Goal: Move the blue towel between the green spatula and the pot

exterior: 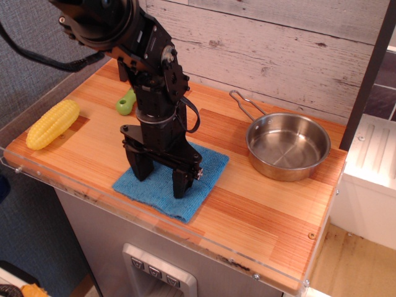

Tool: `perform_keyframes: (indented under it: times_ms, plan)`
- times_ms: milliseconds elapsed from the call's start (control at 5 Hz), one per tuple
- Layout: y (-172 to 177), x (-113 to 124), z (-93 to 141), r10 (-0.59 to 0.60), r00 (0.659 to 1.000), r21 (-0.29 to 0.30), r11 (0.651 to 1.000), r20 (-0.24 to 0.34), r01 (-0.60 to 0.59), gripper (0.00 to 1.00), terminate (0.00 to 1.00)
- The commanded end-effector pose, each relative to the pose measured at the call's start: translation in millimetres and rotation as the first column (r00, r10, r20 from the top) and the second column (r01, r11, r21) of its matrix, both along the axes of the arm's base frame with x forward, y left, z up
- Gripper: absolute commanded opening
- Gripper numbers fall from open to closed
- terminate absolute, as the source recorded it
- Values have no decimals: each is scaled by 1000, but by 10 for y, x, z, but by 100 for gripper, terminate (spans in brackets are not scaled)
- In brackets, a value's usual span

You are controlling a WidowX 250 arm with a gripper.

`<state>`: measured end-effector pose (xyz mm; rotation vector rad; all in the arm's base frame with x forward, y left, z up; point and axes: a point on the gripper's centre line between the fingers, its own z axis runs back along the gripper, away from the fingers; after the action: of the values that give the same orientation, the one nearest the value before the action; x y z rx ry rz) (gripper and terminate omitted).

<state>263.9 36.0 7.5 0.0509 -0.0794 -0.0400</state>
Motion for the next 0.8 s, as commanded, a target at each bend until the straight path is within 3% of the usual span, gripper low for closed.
perform_keyframes:
  times_ms: [0,400,600]
  plan:
    - [143,208,16,57,998,-2,998,19,-57,100,0]
    - [231,743,78,83,995,-18,996,52,-82,100,0]
    - [160,969,46,42,998,-32,999,49,-40,100,0]
